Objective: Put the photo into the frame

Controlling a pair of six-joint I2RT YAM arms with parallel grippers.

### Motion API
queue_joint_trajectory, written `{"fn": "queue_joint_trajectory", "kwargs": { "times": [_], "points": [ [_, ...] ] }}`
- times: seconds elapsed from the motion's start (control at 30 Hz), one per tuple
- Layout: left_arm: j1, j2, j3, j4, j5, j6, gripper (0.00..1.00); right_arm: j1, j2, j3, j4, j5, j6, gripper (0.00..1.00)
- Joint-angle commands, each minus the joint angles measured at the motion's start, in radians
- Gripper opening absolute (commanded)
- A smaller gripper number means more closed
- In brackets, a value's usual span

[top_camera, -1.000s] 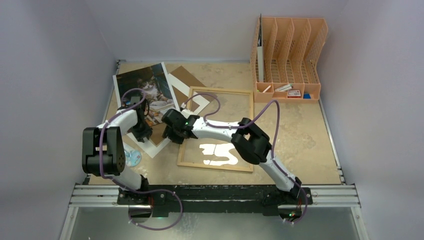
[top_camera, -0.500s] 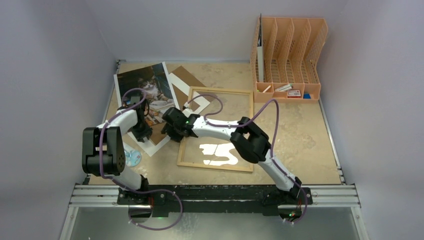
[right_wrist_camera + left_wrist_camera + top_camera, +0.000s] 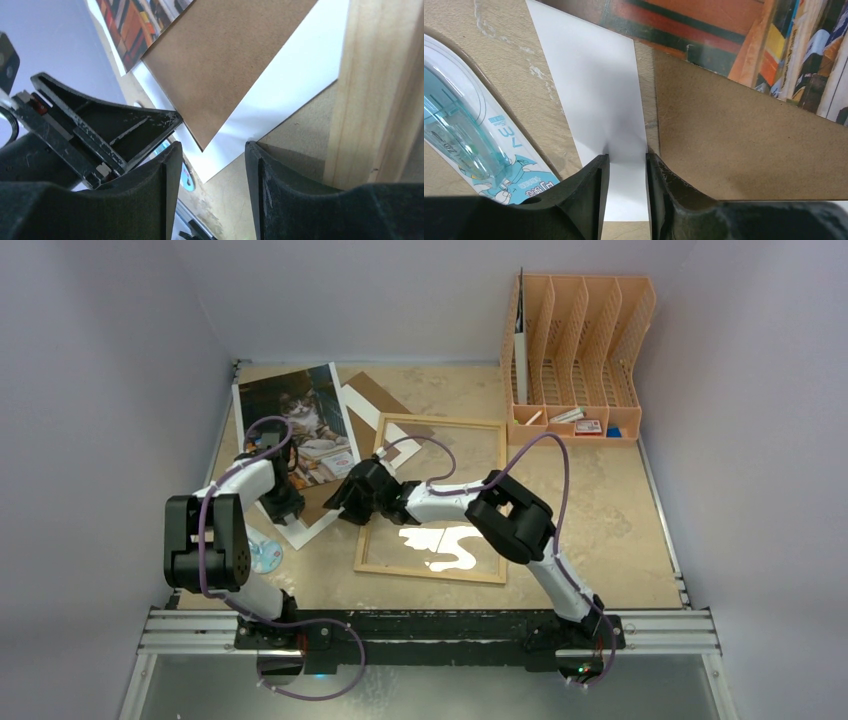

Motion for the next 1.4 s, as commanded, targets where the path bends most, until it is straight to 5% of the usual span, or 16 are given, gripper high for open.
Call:
{"fn": "queue_joint_trajectory", "kwargs": {
  "times": [0.0, 0.3, 1.03, 1.37],
  "points": [
    [0.008, -0.021, -0.02, 0.042, 0.034, 0.006, 0.38, -0.001, -0.051, -0.062, 0.182, -0.02, -0.11, 0.52],
    [0.008, -0.119, -0.004, 0.018, -0.037, 0.0, 0.51, -0.01, -0.039, -0.012, 0.06, -0.057, -0.08, 0.53],
    [0.066, 0.145, 0.2, 0.169, -0.17, 0.132, 0.34, 0.136, 0.024, -0.004, -0.016, 0.06, 0.264, 0.55],
    [0.076, 0.276, 0.271, 0.049, -0.212, 0.143, 0.33, 0.138, 0.096, 0.081, -0.099, 0.135, 0.261, 0.55]
  ]
}}
